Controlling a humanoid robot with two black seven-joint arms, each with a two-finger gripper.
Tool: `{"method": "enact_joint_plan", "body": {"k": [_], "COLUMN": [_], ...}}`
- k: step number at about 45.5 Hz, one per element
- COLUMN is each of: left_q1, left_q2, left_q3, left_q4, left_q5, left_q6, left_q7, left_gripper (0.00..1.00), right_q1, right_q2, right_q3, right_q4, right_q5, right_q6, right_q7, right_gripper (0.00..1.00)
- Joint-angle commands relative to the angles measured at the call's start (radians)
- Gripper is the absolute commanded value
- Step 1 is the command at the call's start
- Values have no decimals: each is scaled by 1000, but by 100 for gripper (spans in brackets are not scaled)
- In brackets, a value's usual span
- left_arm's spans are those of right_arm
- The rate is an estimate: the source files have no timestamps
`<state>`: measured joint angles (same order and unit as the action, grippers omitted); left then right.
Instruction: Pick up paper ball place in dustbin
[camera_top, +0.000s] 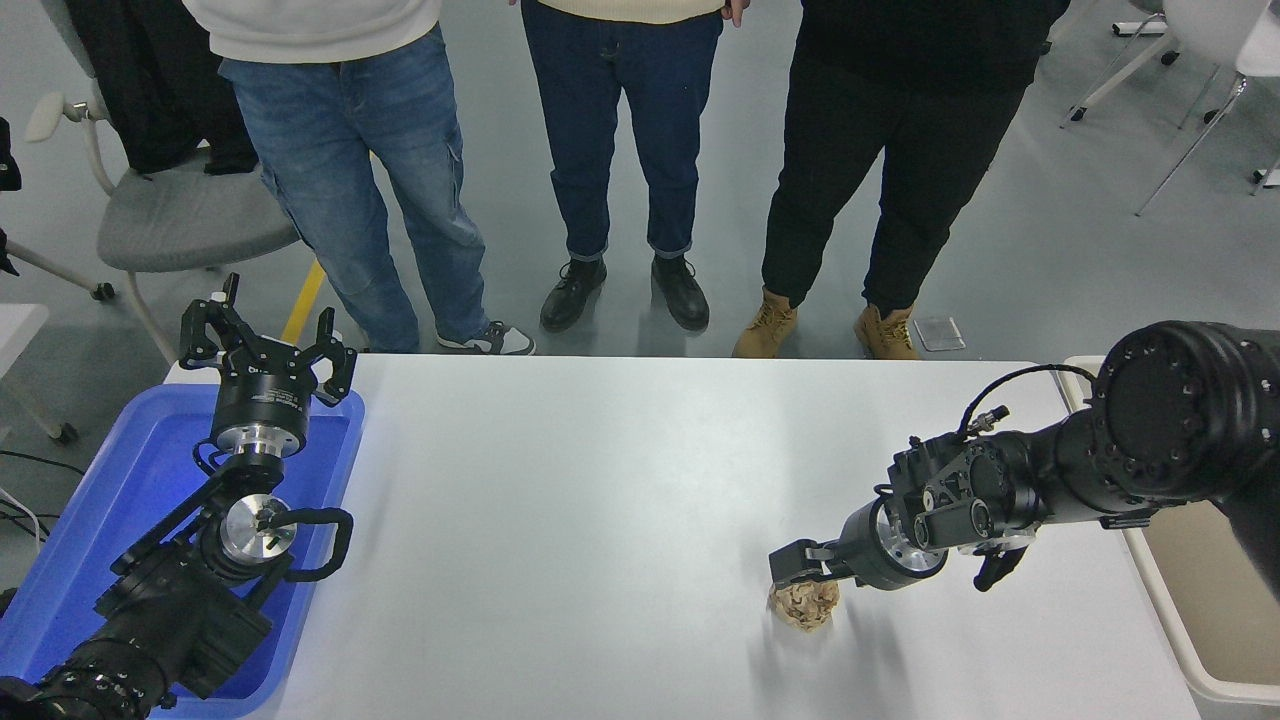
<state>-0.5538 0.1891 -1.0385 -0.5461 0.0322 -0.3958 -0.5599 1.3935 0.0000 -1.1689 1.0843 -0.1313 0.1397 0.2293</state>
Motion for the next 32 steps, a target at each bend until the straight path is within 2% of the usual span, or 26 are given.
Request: {"method": "enact_joint_plan", "body": {"k": [1, 10, 14, 23, 27, 32], "left_q1": [0, 0, 0, 0, 0, 0], "left_q2": [0, 1, 0, 0, 0, 1], "left_q3": [0, 0, 0, 0, 0, 0], "left_q4": [0, 0, 0, 0, 0, 0], "left_q5": [0, 0, 0, 0, 0, 0], "left_q6": [0, 0, 0, 0, 0, 0], "left_q7": [0, 0, 0, 0, 0, 0], "left_gripper": [99, 99, 99, 99, 99, 99], "right_q1": [-16, -31, -37, -50, -59, -68], "right_q2": [0, 0, 0, 0, 0, 0], "right_q3": [44, 49, 49, 49, 49, 49], "right_q4": [-7, -9, -10, -10, -12, -17], "right_q5": [5, -2, -4, -5, -5, -5], "right_q6": [0, -3, -3, -5, -5, -6], "right_q7": [-2, -2, -2, -1, -1, -1], "right_gripper": [100, 100, 96, 72, 57, 49]}}
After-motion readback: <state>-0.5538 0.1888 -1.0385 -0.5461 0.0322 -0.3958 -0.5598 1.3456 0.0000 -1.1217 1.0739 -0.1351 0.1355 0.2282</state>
